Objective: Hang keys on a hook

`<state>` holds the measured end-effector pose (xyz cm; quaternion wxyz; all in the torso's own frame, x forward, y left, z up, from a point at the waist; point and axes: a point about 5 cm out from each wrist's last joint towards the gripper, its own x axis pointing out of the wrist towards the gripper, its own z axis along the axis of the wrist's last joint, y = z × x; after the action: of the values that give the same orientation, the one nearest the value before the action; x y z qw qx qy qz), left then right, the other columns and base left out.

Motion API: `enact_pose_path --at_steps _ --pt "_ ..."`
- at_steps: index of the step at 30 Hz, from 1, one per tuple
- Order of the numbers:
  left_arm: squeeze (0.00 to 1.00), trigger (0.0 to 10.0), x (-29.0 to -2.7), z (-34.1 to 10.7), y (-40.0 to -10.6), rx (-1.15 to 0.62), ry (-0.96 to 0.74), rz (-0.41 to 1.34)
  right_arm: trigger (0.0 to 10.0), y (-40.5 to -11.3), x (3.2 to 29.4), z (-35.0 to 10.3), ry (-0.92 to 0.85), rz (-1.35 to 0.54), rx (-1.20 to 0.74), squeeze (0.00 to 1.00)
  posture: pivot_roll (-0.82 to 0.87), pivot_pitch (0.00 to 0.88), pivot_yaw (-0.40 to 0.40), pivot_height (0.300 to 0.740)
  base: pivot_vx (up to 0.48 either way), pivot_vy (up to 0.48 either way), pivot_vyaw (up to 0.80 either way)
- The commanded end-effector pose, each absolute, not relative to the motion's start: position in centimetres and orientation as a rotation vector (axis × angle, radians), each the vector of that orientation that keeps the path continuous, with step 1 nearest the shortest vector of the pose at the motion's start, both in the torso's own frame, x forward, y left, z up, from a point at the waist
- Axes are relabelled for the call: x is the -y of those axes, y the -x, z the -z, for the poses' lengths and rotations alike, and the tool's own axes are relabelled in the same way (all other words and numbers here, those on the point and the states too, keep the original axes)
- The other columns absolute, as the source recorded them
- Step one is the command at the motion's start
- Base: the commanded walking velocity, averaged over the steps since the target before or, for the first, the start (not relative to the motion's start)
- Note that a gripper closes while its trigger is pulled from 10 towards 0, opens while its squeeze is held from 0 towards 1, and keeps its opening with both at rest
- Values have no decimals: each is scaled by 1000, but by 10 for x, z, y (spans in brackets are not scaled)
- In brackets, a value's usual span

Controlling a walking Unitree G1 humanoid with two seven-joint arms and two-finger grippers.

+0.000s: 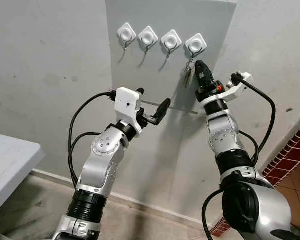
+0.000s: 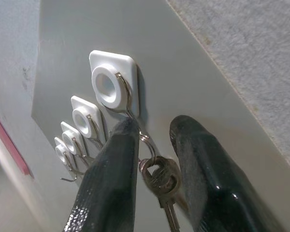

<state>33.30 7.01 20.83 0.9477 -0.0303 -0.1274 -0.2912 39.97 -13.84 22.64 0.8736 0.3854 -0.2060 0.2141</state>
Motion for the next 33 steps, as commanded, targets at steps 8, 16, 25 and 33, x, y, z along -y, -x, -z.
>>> enact_pose_path --at_steps 8,16,25,33 --pt "0 10000 -73 -208 -332 268 55 566 10000 -397 137 -215 -815 -428 410 1000 8 0 -44 740 0 0 0" --pt "0 10000 -75 -201 -330 256 66 528 10000 -390 134 -201 -759 -438 382 1000 8 0 -45 740 0 0 0" --pt "0 10000 -86 -180 -328 222 77 441 10000 -367 135 -163 -615 -443 329 0 10 0 -52 740 0 0 0" --pt "0 10000 -102 -150 -328 148 106 328 10000 -345 146 -138 -468 -391 301 0 12 0 -49 740 0 0 0"
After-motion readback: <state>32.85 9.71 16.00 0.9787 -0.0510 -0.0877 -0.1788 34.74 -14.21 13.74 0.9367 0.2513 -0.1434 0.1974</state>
